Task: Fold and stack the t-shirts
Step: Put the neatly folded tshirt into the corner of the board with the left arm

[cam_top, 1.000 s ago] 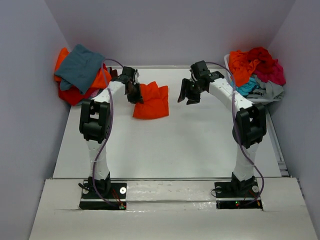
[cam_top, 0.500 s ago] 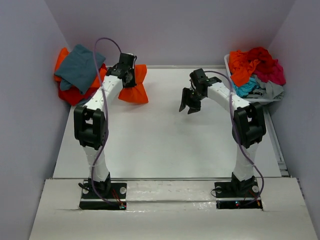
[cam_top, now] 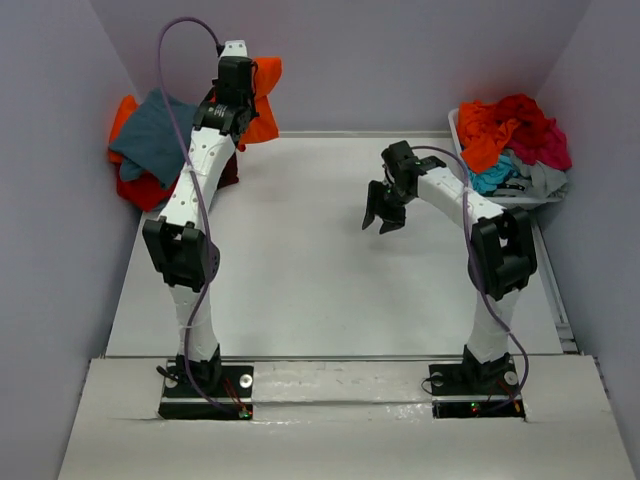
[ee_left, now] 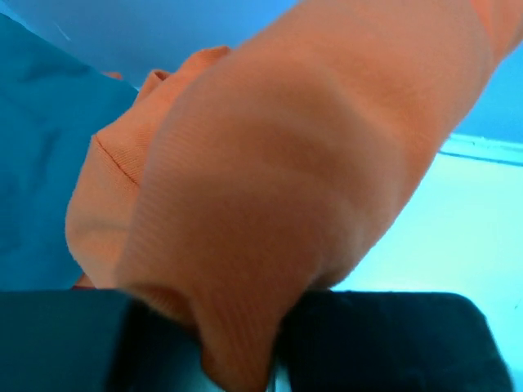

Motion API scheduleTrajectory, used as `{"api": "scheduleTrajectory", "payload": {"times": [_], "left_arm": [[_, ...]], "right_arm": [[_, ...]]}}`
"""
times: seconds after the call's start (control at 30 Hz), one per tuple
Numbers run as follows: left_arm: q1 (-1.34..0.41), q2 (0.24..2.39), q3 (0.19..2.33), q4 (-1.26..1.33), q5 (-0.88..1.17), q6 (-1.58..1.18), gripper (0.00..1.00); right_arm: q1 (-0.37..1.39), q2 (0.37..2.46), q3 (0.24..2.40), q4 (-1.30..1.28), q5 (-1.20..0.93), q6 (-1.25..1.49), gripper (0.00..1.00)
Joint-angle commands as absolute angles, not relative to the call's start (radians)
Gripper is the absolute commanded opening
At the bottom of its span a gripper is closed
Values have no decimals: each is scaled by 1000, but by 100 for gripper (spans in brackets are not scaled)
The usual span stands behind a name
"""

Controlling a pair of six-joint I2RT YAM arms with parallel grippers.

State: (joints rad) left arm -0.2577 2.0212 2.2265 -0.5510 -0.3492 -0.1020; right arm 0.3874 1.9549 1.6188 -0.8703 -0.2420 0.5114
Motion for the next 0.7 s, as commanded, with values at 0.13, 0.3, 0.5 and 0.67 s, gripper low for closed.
{"api": "scheduleTrajectory", "payload": {"times": [0.13,0.3,0.5,0.67], "left_arm": [[-123,1994,2309,-387,-338,-173,5],[-55,1919,2218,-232,-292,-176,5],[-17,1821,2201,-72,-285,-175,5],[29,1759,2202,-17,-288,-187,5]], "right_arm": [[394,1890,1557,-911,-207,508,57],[394,1890,1514,-914,-201,515,57],[394,1907,1485,-930,-184,522,57],[394,1917,1480,-954,-173,528,57]]}}
